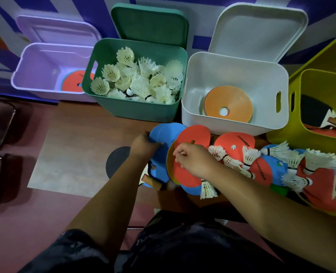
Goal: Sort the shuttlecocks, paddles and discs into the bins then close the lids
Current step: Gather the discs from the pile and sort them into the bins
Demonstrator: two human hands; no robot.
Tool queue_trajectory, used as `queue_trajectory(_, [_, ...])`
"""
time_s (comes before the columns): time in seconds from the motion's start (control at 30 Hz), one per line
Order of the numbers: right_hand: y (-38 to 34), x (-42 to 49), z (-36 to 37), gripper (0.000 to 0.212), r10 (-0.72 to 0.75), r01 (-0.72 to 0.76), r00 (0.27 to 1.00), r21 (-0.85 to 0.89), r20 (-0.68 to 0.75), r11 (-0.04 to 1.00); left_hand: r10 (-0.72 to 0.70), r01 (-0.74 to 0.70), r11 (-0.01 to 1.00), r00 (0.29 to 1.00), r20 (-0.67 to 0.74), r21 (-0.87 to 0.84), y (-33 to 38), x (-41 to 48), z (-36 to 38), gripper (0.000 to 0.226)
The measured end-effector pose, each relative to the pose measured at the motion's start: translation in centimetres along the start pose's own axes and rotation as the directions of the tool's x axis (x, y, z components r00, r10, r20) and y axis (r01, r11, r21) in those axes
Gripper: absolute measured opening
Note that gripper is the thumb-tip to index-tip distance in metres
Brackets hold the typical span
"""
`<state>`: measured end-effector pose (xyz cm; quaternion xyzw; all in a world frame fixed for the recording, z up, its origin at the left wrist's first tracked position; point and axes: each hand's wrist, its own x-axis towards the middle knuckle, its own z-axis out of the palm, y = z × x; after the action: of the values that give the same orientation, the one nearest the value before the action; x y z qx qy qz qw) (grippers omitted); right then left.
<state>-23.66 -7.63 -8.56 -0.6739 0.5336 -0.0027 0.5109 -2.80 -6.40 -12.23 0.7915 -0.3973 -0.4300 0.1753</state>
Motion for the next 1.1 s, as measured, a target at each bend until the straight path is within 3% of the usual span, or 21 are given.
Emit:
queue_trajectory(0.17, [-1.1,0.2,0.1,0.019,0.051,-0.048,0.996,0.043,-0.079,0.998,0.03,-0.029,0.997,0.999,0.023,-0.073,-0.3,0.4,-0.7,0.025])
queue_trajectory(0.23, [-1.6,0.1,0.0,0.017,0.076,-0.07,0.992,0.067,-0.104,0.995,0.016,-0.015,0.99,1.0,0.005,-0.139,-0.1,0.2,-1.3,0.032])
queue_trajectory(0.33, [-2.2,0.0,0.0,0.016,0.111,-0.091,0.982,0.132,-0.152,0.987,0.053,-0.046,0.966,0.998,0.019,-0.256,0.4,-0.5,-3.1,0.012])
queue_trajectory(0.43, [-2.8,0.1,-0.3,0.015,0.14,-0.104,0.967,0.171,-0.213,0.98,0.132,-0.111,0.909,0.991,0.024,-0.401,1.0,-1.5,-5.8,0.018])
queue_trajectory(0.57, [-3.7,0.1,-1.7,0.05,0.095,-0.025,0.956,0.245,-0.276,0.969,0.2,-0.104,0.792,0.975,0.093,-0.602,1.7,-2.8,-9.1,0.027])
queue_trajectory(0.63, [-4.5,-0.3,-2.9,0.056,-0.009,0.099,0.975,0.393,-0.223,0.914,0.222,-0.074,0.727,0.966,0.131,-0.683,1.9,-3.2,-9.8,0.032])
queue_trajectory(0.73, [-5.4,-0.7,-4.0,0.037,-0.085,0.123,0.992,0.67,-0.089,0.732,0.284,-0.037,0.638,0.94,0.19,-0.769,2.4,-3.9,-9.2,0.042])
queue_trajectory(0.83, [-6.0,-0.9,-4.1,0.023,-0.011,0.084,0.995,0.735,-0.103,0.673,0.261,-0.047,0.656,0.951,0.168,-0.753,2.5,-4.2,-7.9,0.039])
queue_trajectory(0.97, [-5.8,-1.5,-4.6,0.018,0.079,0.148,0.936,0.588,-0.342,0.795,0.091,-0.059,0.775,0.996,0.02,-0.63,1.1,-3.4,-6.5,0.027])
queue_trajectory(1.03, [-5.2,-2.2,-5.2,0.024,0.057,0.175,0.916,0.524,-0.397,0.834,-0.012,-0.032,0.886,0.996,-0.09,-0.463,-0.6,-2.6,-5.7,0.024])
queue_trajectory(1.1, [-4.5,-3.0,-5.8,0.035,0.049,0.164,0.907,0.458,-0.418,0.874,-0.014,-0.001,0.99,0.994,-0.105,-0.142,-2.2,-1.9,-4.8,0.031])
